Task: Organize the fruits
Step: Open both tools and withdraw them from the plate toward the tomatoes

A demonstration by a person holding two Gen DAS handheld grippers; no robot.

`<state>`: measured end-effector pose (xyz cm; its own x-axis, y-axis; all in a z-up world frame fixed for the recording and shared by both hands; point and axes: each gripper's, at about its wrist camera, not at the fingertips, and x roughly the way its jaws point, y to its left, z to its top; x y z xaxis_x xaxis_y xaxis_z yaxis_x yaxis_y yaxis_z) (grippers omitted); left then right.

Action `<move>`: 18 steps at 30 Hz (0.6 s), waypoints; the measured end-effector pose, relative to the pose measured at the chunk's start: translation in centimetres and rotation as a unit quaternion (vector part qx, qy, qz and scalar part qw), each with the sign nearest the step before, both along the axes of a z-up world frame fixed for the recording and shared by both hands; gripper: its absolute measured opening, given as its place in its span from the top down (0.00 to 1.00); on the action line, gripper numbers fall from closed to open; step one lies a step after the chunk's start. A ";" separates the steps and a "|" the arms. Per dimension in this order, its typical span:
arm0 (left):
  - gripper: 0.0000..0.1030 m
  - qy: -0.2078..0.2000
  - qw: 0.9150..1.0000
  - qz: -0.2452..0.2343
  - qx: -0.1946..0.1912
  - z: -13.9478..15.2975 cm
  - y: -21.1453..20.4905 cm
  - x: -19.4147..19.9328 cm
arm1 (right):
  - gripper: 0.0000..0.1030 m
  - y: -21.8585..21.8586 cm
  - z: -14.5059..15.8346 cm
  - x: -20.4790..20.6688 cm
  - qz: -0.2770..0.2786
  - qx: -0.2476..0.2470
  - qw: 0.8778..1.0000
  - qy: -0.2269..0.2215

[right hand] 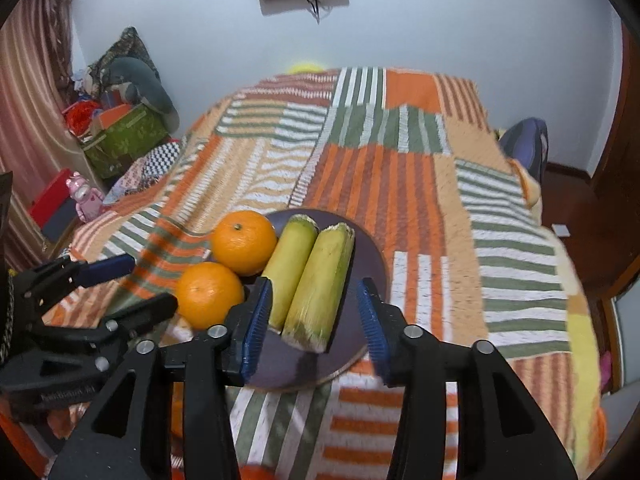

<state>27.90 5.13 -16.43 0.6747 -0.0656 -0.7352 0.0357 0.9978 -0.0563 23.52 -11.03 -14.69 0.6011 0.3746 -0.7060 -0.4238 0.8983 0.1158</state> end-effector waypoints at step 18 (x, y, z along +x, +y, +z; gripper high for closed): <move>0.24 -0.011 1.000 -0.009 -0.014 2.5 -2.8 -11.2 | 0.45 -3.1 3.4 -10.2 0.017 -0.003 0.999 -0.052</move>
